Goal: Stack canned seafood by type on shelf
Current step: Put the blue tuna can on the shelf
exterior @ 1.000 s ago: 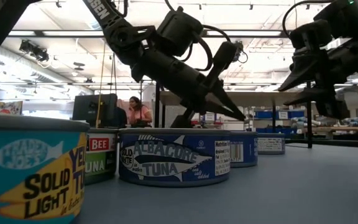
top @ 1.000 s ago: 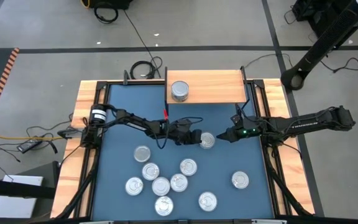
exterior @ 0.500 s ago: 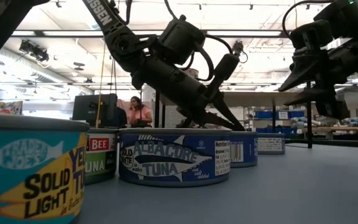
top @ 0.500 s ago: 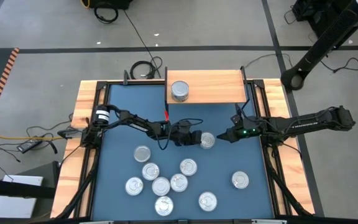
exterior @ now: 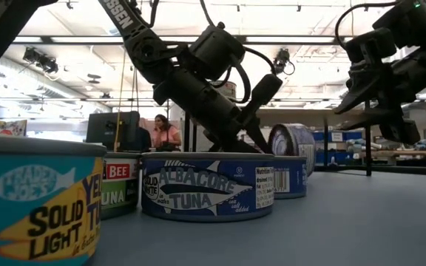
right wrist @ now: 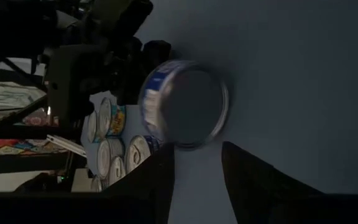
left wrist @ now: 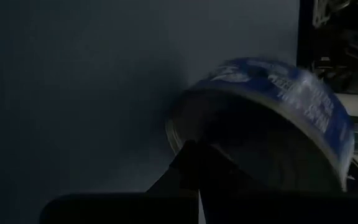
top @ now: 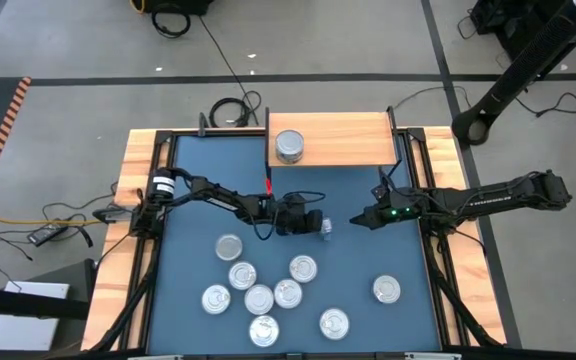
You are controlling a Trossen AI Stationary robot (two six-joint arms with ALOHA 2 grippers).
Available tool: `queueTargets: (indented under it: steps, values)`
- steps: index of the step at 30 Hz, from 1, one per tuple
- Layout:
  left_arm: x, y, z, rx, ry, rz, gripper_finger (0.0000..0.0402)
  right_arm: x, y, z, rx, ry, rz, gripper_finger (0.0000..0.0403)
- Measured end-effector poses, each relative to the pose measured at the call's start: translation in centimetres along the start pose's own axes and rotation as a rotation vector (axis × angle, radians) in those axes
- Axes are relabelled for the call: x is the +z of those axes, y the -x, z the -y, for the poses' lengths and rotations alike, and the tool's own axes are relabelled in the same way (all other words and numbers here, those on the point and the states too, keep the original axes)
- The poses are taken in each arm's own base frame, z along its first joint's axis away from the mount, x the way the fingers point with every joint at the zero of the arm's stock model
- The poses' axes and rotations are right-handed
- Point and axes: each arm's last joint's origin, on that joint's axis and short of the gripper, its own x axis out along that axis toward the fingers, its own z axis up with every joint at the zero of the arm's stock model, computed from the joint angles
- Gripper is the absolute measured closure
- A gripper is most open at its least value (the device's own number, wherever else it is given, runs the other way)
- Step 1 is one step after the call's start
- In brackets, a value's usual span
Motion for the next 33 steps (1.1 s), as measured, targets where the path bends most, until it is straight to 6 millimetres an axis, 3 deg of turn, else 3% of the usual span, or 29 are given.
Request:
queueTargets:
  steps: [7, 15, 19, 22, 27, 30, 33]
  values:
    - [0.0, 0.0, 0.0, -0.008, -0.006, 0.005, 0.0401, 0.2, 0.0, -0.2, 0.006, 0.079, 0.04, 0.0259]
    - [0.1, 0.0, 0.1, -0.016, -0.006, 0.007, 0.0401, 0.1, -0.5, -1.5, 0.115, 0.293, 0.104, 0.0253]
    - [0.0, 0.0, 0.1, -0.025, -0.007, -0.007, 0.0401, -0.6, -0.8, -1.8, 0.111, 0.576, 0.067, 0.0245]
    - [0.0, 0.0, 0.2, -0.031, -0.008, -0.022, 0.0401, -0.6, -0.8, -3.2, 0.088, 0.802, -0.009, 0.0235]
    - [0.0, 0.0, 0.2, -0.034, -0.008, -0.025, 0.0401, 0.3, -0.9, -5.2, -0.139, 1.057, -0.169, 0.0194]
    - [0.0, -0.1, 0.2, -0.036, -0.008, -0.024, 0.0401, 1.4, -1.3, -6.5, -0.272, 0.936, -0.162, 0.0166]
    - [0.0, -0.1, 0.3, -0.049, -0.006, -0.007, 0.0401, 2.3, -2.1, -7.8, -0.247, 0.688, -0.136, 0.015]
